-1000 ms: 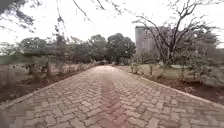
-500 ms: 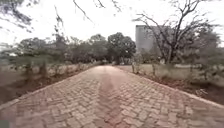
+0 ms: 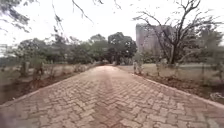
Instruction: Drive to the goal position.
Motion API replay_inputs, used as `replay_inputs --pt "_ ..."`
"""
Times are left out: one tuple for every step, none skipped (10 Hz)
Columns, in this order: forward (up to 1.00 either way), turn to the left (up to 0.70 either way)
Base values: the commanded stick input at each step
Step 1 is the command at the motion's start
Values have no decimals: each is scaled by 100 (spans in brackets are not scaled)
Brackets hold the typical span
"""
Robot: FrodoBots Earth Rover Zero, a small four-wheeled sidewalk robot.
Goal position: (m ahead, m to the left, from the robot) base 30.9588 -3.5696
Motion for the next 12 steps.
replay_inputs --pt "70 0" --pt "70 0" --pt "70 0" --pt "70 0" --pt "70 0" --pt "70 0" --pt "70 0" --pt "70 0" --pt "70 0" --pt "70 0" --pt "70 0" --pt "70 0"
